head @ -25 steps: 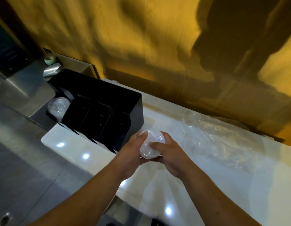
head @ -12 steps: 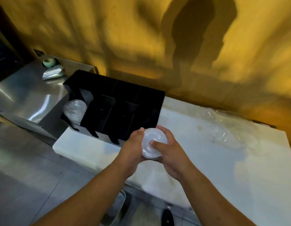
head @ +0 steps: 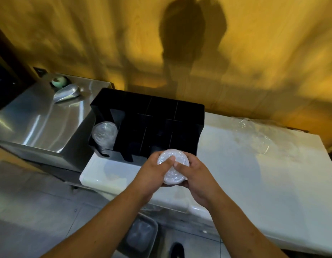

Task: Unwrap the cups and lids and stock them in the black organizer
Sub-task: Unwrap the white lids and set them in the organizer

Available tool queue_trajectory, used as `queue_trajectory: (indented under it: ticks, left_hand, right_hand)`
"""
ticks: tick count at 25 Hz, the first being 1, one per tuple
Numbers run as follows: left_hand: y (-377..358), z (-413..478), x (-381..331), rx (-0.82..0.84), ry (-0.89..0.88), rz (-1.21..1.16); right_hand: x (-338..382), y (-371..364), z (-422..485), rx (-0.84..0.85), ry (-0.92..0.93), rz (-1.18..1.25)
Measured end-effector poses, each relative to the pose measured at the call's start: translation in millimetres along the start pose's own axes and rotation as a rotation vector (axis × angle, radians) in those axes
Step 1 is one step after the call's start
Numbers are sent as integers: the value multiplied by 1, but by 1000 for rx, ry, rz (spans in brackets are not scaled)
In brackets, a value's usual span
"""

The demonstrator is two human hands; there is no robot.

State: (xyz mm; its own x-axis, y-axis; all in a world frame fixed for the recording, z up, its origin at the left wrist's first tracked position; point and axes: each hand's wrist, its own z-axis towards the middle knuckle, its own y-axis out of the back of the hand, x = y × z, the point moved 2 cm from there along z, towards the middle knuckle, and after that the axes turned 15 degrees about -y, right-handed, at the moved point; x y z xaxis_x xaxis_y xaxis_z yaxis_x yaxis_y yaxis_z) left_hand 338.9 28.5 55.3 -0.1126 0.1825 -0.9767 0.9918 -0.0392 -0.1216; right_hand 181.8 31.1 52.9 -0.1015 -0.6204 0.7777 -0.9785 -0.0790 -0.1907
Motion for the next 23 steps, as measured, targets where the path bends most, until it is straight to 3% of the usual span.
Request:
queue_trajectory:
  ticks: [5, 10, 16, 23]
  left_hand:
    - [9, 15, -5, -9, -31, 103]
    - [22, 33, -14, 7, 25, 68]
    - [52, 42, -27, 78, -51, 188]
    - [123, 71, -33, 217, -232, 388]
  right_hand:
    - [7, 5, 16, 107, -93, -41]
    - [24, -1, 41, 138, -19, -10]
    - [27, -15, 55, 81, 48, -86]
    - [37, -79, 70, -160, 285, -435]
